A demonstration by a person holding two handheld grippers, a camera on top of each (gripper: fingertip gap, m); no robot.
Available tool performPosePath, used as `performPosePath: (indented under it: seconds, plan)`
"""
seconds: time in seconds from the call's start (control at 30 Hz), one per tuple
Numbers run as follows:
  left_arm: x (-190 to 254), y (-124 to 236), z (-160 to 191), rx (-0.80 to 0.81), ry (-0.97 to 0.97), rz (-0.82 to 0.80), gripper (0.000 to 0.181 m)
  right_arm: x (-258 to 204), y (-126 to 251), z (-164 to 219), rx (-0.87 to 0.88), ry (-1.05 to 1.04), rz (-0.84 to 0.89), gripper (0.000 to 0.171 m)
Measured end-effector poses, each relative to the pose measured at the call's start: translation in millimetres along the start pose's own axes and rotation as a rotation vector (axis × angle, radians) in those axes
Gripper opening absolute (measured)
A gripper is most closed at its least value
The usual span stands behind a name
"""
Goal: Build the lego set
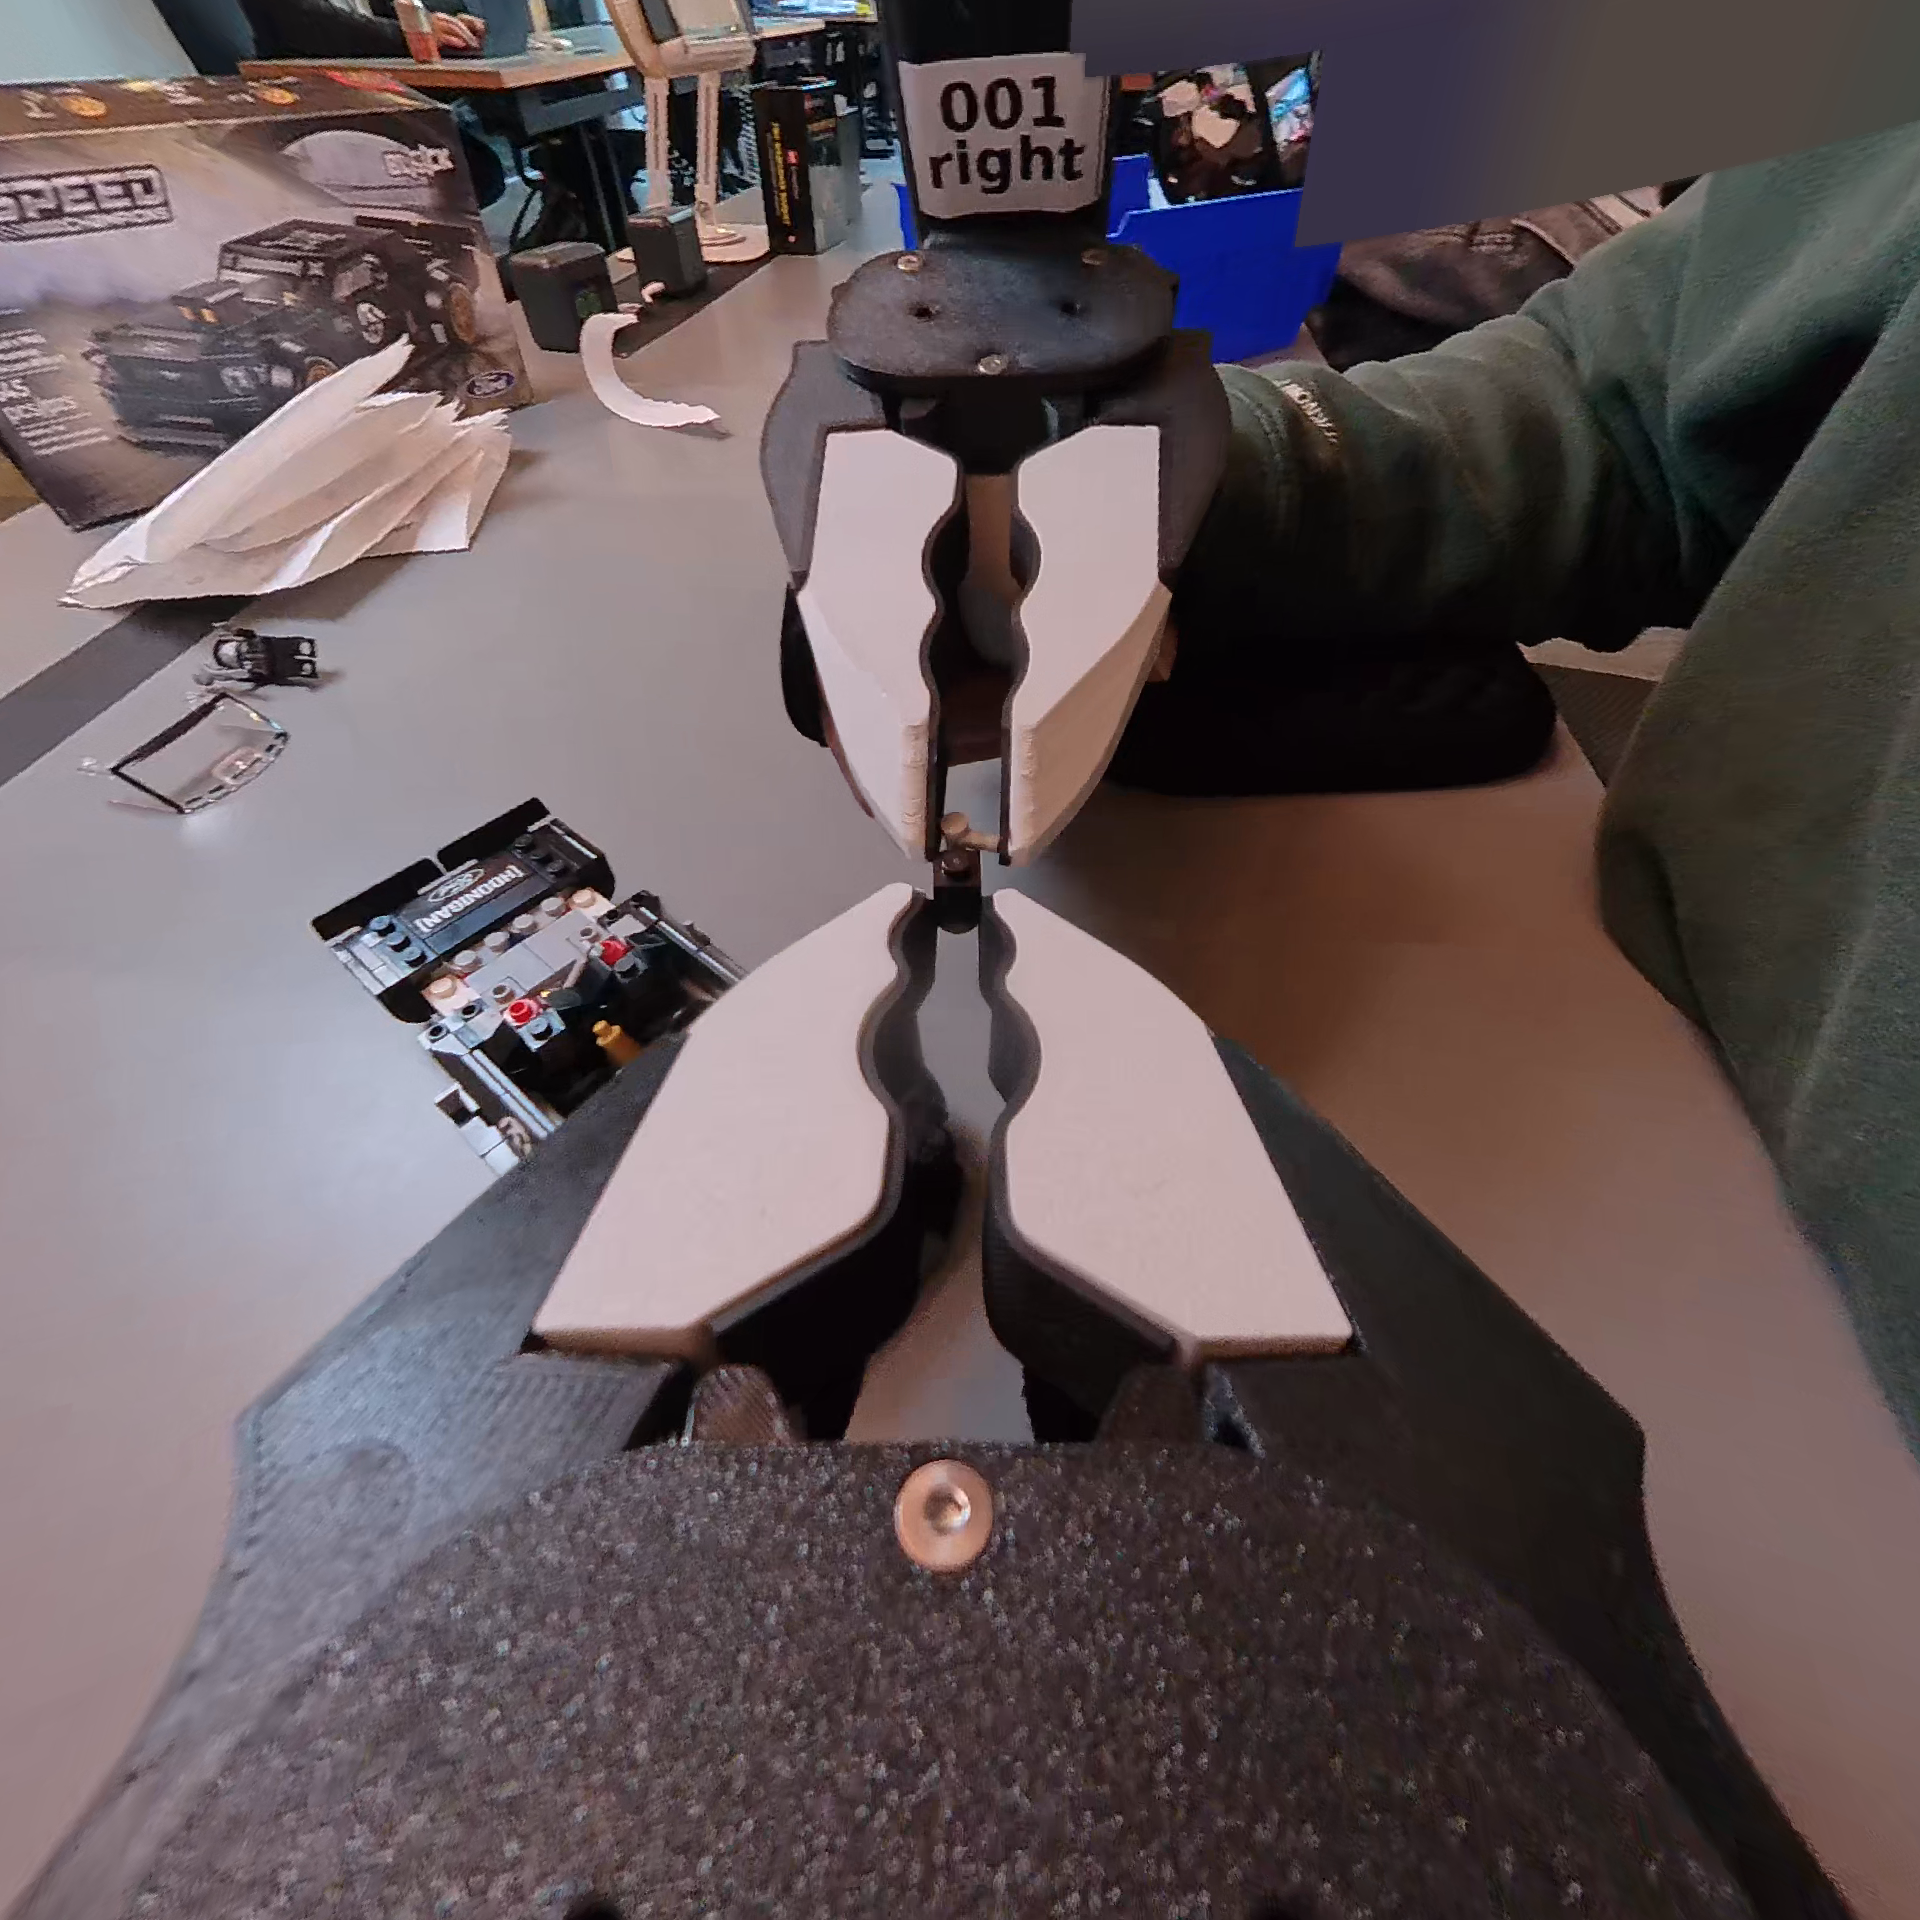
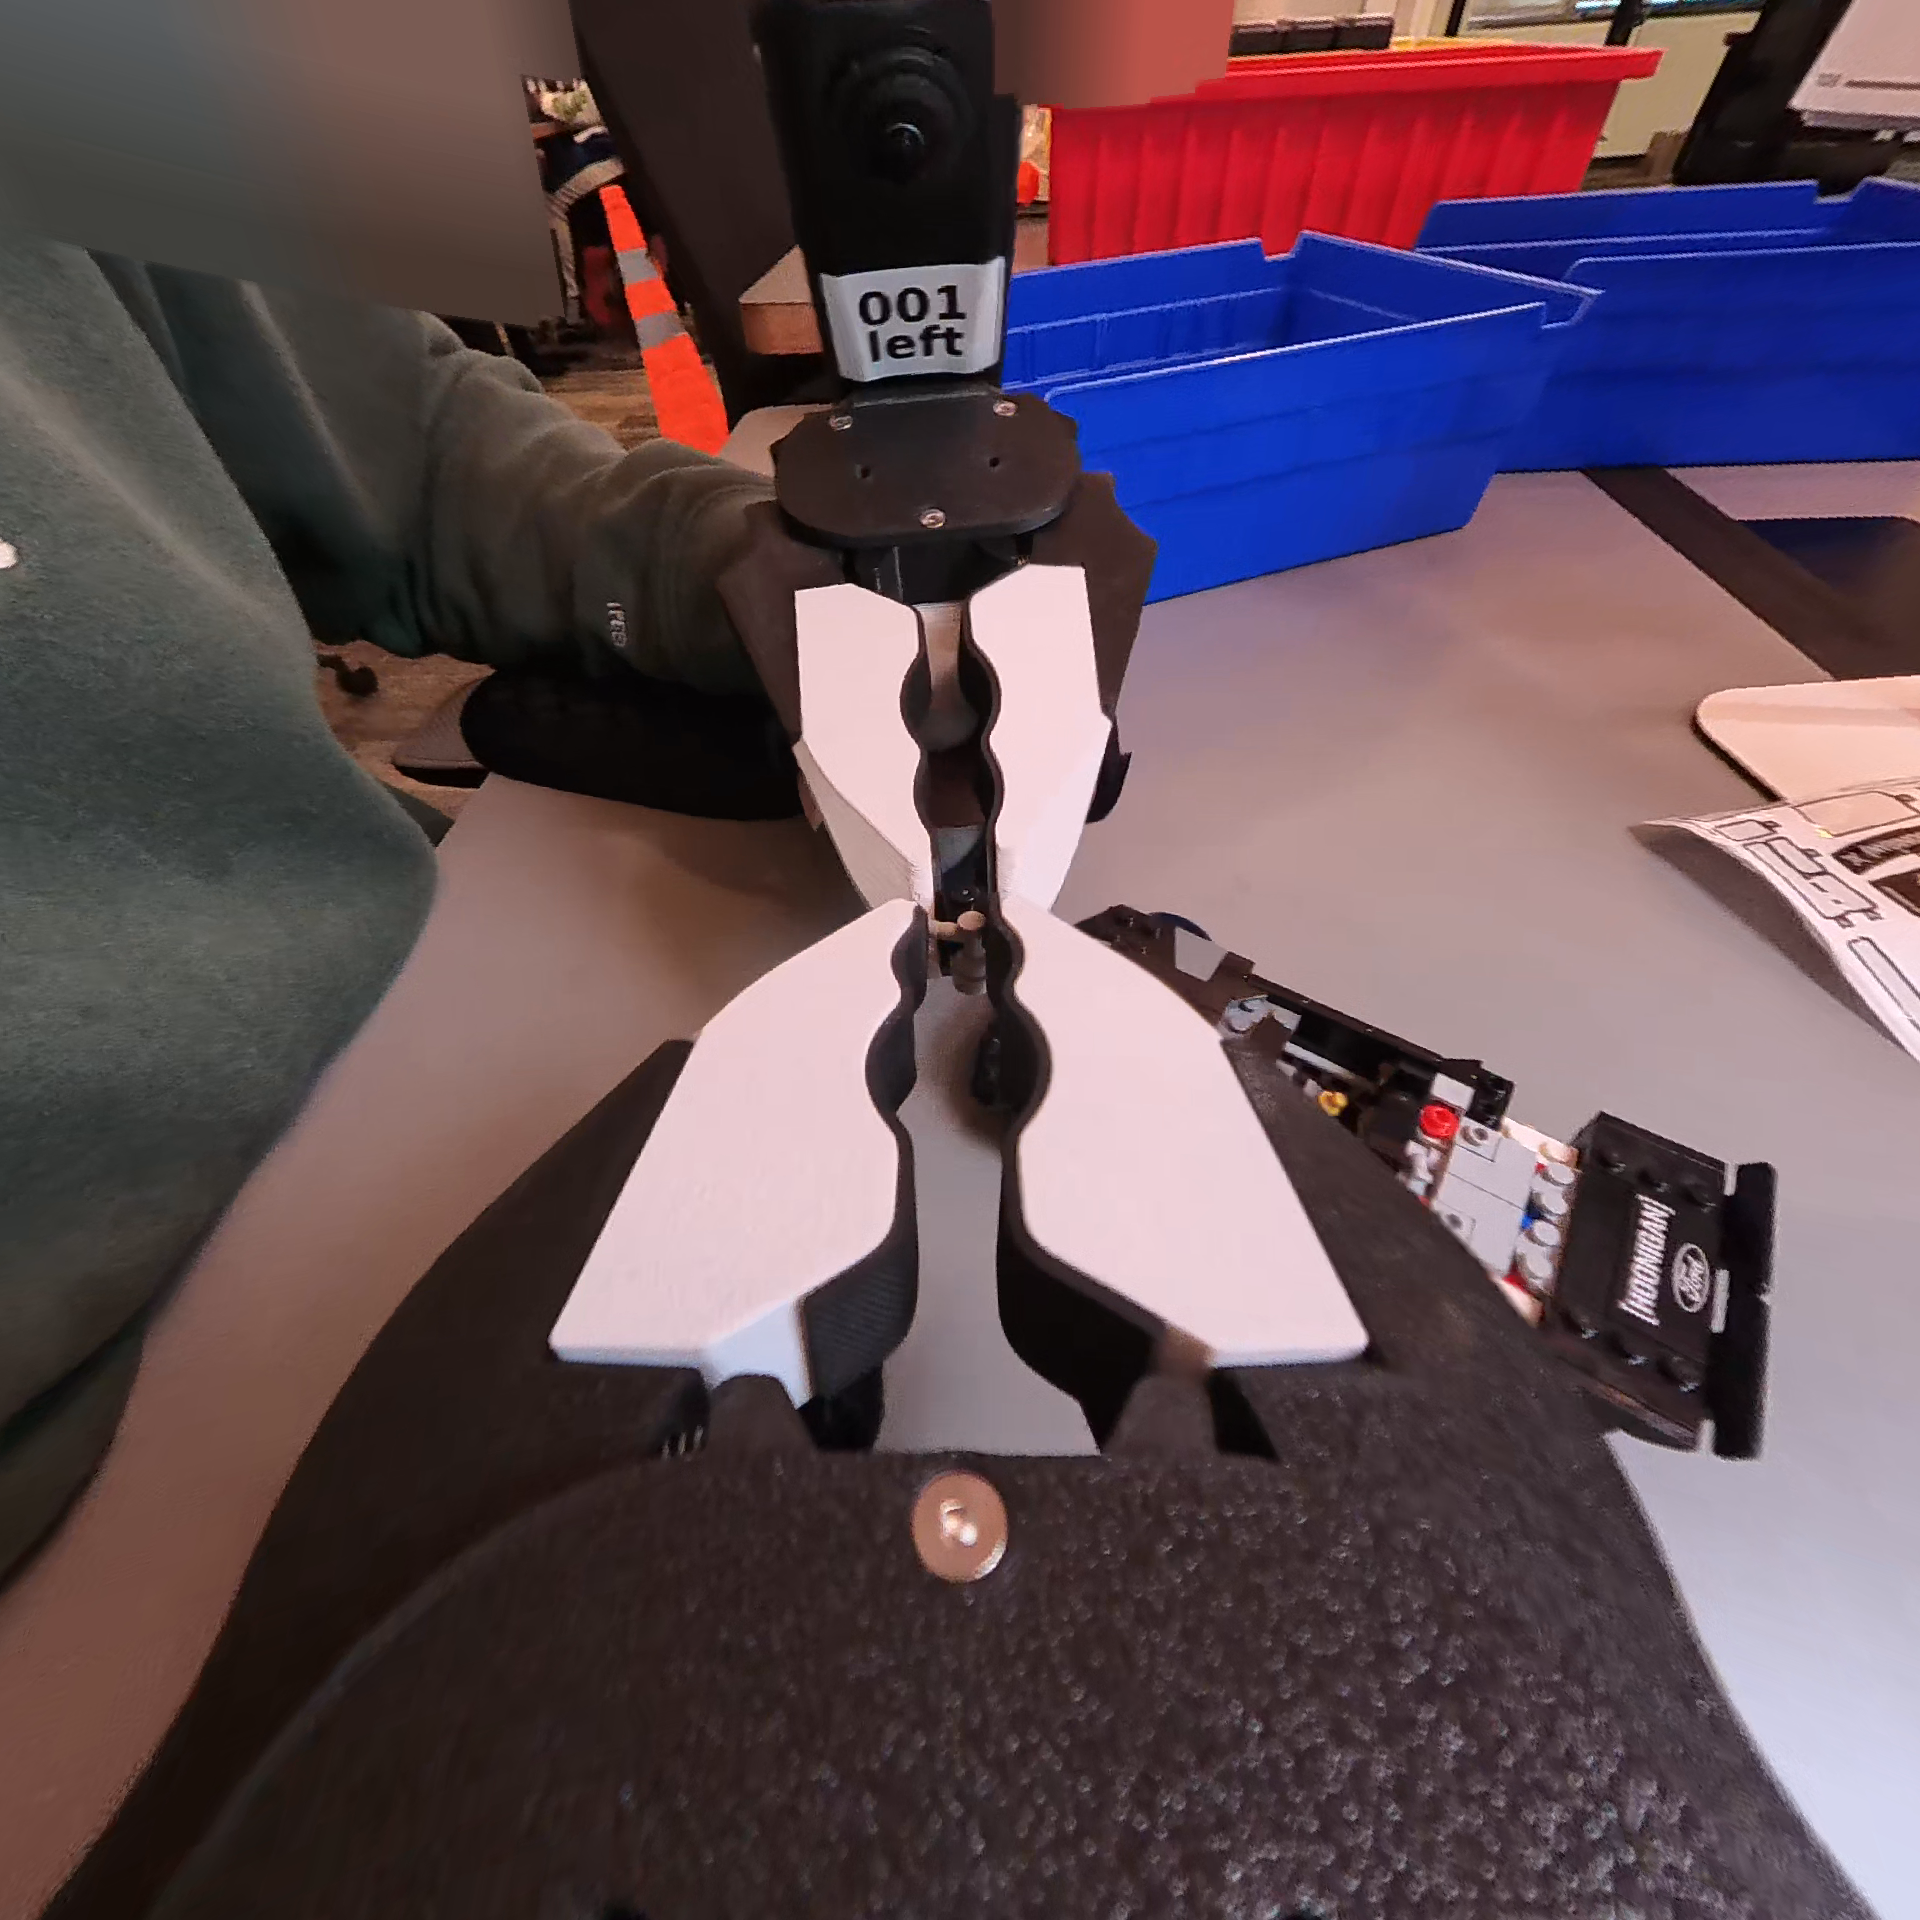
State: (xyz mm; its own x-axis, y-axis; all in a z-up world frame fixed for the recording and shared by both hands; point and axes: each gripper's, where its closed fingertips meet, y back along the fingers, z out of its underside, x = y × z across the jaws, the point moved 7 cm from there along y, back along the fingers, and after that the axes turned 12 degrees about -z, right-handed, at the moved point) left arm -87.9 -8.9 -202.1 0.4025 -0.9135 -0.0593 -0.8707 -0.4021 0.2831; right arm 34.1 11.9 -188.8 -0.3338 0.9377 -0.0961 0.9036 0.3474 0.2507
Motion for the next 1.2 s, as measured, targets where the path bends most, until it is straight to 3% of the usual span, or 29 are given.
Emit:
performPosePath:
  seconds: [0.23, 0.57, 0.77, 0.93, 1.2]
  plan:
    - [4, 1, 3, -0.020, -0.012, 0.049, 0.009, -5, -4, 1, -0.043, 0.038, -0.013, 0.011]
    - [-9, 3, -3, -0.011, -0.059, -0.152, 0.009, 3, 1, -7, -0.017, 0.088, 0.156, 0.014]
    - [-9, 0, -1, -0.043, -0.016, -0.148, 0.009, 5, -4, -6, -0.067, 0.118, 0.227, 0.010]
    - [-13, 0, -1, -0.049, 0.153, -0.085, 0.009, 5, -4, -6, -0.073, 0.092, 0.225, 0.017]
    - [-21, 2, 0, -0.001, 0.694, 0.200, 0.009, 2, -1, -12, -0.017, 0.089, 0.187, 0.026]
